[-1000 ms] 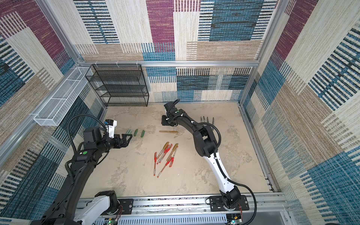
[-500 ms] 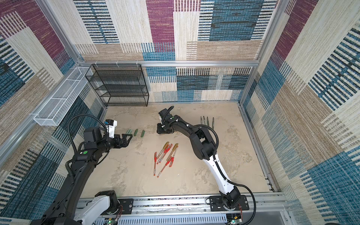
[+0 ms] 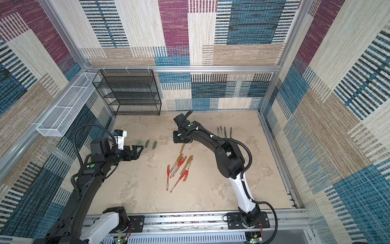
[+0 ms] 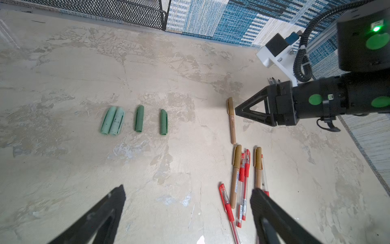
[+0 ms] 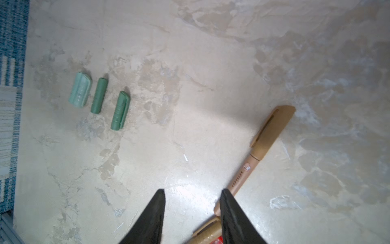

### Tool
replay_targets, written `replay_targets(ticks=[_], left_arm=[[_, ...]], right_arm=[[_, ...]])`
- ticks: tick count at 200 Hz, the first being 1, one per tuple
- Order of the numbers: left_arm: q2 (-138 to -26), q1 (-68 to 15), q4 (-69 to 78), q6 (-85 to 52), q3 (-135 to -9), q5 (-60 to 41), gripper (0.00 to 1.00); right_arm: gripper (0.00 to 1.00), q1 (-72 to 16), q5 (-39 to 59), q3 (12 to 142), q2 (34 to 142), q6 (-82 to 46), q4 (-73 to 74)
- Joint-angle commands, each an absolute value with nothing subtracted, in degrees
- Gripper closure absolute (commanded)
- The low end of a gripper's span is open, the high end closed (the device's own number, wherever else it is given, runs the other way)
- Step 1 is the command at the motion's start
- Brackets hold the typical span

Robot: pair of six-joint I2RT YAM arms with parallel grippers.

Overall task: Open the pen caps
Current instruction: 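Move the right gripper over the tan-capped fountain pen, then grasp the tan-capped pen by its barrel with the right gripper and lift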

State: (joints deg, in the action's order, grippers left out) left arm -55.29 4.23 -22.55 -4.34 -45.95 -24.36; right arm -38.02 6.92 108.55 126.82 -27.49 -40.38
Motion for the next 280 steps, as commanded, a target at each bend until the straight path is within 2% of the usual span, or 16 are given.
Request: replay_targets(ticks=[1,83,104,130,170,196,231,263,280], left_arm=[[-55.34,4.09,-21.60,-4.92,-46.36,-24.96,0.04],[-55.54,3.96,-21.39,-4.40,-45.79,-25.10,0.04],[-55.71,3.96,-21.41,-4.65,-46.31,-24.92,0.04],[-55.85,3.97,-21.16,-4.39,-45.68,-25.14,0.04],[-55.88,3.96,-20.96,-4.57,-45.82,-25.48,0.04],[-56.25,3.96,-21.49,-4.65,-46.35,-24.83,0.04],[-56.40,3.87,-21.09,-5.54,-46.56,-27.36,0.05],[-56.82,3.52,-19.57,-8.17,-47.21,-32.66,0.07],[-57.53,3.52,-17.69,-10.99,-46.75,-39.85,0.08]], right_arm=[[0.52,-38.13,2.42,107.43,128.00,-30.51,-42.93],[0.54,-38.15,1.26,107.01,133.39,-31.00,-42.43],[0.60,-38.12,0.96,107.25,134.38,-30.42,-41.92],[0.73,-38.07,0.47,110.20,137.23,-29.21,-43.25],[0.88,-38.06,0.10,116.67,140.07,-27.85,-45.29],[0.92,-38.08,-0.09,124.29,142.05,-26.39,-50.06],[0.92,-38.10,2.05,120.36,135.03,-25.97,-44.13],[0.94,-38.48,8.45,102.09,121.58,-28.25,-28.37],[0.94,-39.20,11.51,95.08,116.54,-29.48,-22.19]])
